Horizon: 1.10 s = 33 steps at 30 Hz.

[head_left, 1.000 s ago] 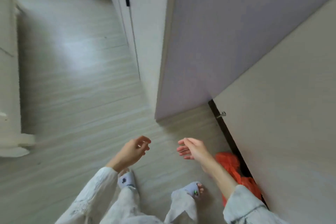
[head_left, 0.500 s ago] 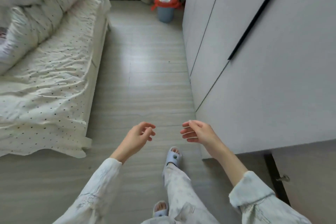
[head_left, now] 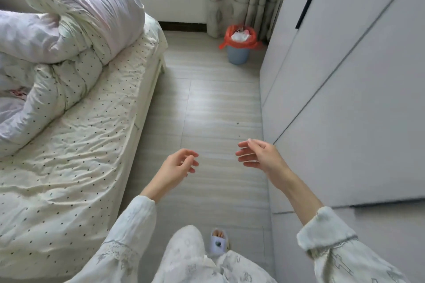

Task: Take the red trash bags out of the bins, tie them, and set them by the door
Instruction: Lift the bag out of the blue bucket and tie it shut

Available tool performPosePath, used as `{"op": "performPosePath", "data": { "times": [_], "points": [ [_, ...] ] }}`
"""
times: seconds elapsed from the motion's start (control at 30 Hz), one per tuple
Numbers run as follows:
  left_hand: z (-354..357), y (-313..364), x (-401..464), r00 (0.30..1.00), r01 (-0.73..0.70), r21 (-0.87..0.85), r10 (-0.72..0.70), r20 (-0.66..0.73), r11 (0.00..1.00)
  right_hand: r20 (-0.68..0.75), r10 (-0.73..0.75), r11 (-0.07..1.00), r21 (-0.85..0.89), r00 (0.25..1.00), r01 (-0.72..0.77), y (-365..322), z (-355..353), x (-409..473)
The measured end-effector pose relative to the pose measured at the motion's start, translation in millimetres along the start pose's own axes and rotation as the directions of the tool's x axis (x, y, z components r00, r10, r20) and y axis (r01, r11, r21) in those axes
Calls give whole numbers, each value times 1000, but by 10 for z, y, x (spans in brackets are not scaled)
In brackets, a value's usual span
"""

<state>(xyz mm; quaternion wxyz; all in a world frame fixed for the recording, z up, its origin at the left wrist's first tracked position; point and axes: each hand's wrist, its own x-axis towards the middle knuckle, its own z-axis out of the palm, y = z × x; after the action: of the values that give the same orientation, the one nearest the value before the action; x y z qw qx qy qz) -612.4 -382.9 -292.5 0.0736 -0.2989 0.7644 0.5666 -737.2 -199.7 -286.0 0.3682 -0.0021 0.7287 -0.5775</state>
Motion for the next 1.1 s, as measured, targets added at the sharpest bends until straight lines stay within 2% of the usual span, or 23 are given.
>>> {"op": "performPosePath", "data": {
  "times": [0.33,0.6,0.9,1.1],
  "points": [
    [-718,720,2604,999,34,-31,-33,35,999,-42,49,999,-20,998,-49,-1271,-27,2423],
    [-1618,1852,4812,999,16,-12,-15,31,1000,-119,54,996,79,991,-45,-2734,-37,4225],
    [-1557,2516,6759,971,89,80,-104,215,993,-172,187,973,169,967,-158,-3390,-646,6018],
    [-1590,3102,8270,978,160,70,-168,123,985,-173,235,960,195,956,-201,-4002,-1219,7552]
  ]
}}
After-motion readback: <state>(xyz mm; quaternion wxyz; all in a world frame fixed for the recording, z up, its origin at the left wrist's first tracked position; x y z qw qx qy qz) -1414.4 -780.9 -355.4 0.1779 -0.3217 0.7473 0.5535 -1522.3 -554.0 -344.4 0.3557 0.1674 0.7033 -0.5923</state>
